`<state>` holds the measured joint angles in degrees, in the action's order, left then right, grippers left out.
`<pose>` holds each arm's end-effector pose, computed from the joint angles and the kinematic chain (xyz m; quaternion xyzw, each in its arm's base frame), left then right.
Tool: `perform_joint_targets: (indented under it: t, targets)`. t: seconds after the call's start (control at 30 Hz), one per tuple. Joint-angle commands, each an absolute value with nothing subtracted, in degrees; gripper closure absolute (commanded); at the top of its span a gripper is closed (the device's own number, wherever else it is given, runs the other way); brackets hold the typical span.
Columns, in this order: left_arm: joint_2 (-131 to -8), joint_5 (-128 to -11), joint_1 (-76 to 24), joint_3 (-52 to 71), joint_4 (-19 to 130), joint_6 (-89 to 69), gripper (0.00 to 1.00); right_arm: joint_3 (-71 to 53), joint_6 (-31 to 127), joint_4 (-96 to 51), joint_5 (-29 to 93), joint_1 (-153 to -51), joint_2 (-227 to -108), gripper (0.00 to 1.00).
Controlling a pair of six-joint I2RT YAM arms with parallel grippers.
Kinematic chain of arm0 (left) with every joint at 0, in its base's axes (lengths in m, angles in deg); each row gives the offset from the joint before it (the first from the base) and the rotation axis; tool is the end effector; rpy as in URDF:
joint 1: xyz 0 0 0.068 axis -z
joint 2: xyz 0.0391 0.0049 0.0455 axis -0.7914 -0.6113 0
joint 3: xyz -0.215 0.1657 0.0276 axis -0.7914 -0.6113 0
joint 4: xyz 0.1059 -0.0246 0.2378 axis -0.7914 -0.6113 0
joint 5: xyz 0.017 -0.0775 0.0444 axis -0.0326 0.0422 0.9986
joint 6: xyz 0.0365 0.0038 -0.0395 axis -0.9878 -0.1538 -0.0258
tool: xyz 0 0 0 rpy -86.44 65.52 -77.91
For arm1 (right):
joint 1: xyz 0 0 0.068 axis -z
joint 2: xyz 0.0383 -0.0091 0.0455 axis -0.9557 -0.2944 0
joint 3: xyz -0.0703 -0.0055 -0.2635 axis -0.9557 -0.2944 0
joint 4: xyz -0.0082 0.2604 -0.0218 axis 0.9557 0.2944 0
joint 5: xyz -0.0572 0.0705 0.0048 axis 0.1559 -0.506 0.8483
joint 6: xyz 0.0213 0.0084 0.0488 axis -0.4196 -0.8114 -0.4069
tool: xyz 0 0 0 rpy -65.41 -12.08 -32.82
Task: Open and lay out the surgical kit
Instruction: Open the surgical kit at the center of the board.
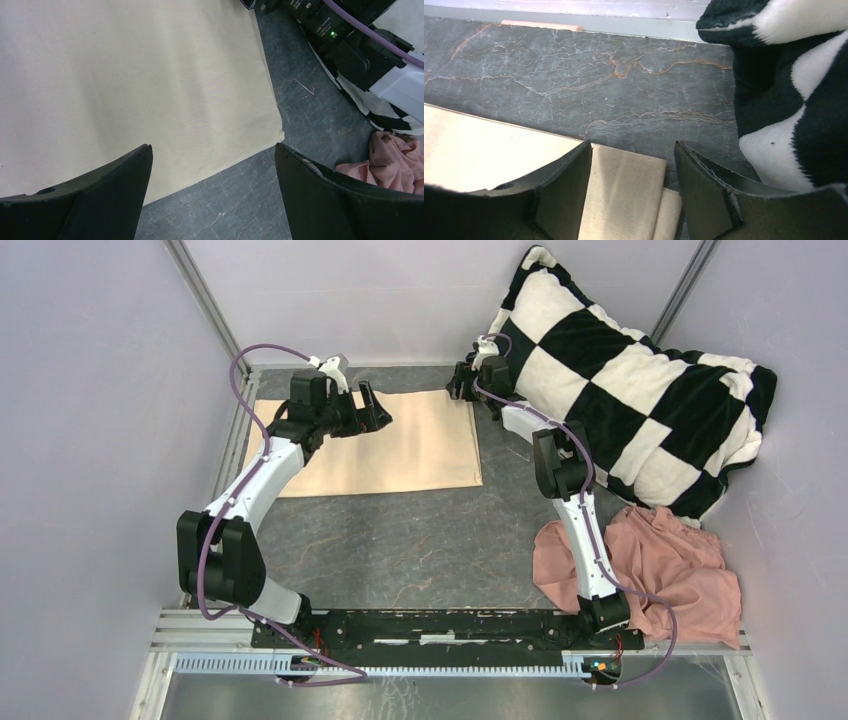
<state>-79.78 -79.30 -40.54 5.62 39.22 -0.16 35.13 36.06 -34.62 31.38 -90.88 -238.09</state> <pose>0.3344 -0.0811 0.3038 0.0025 0.8666 -0.2699 0.4198 0.5634 0.1886 0.1239 -0.0353 0.8188 0.2375 0.5214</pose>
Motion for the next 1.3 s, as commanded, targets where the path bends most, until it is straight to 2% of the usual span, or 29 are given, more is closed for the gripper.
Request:
perform_joint_targets:
  t: [0.0, 0.2, 0.47, 0.7, 0.83, 1.27]
  targets:
    - [-80.2, -80.7, -40.2, 5.8, 41.1, 0.1, 0.03, 35.9, 35.9, -35.7, 28.4, -90.4, -238.9, 0.35]
    - [-80.1, -80.7, -40.1, 5.8, 41.1, 0.1, 0.03, 38.2, 34.4, -36.5, 26.0, -90.3, -239.2, 0.52]
    - [-80.1, -80.7, -40.1, 5.8, 41.1, 0.1, 0.03, 39.0, 33.7, -36.3, 25.7, -90.4, -238.1, 0.56]
    - [-80.0, -80.6, -40.1, 5.8, 41.1, 0.0, 0.03, 39.4, 31.4, -36.2, 22.7, -90.5, -235.9, 0.82]
    - [-79.5, -79.9, -40.1, 5.7, 41.1, -0.2, 0.04, 37.9, 29.2, -37.2, 18.2, -90.8, -232.5, 1.00]
    - [-76.0, -72.7, -40.2, 5.6, 40.2, -1.8, 0.04, 15.8, 35.3, -43.2, 1.1, -95.0, -212.3, 1.00]
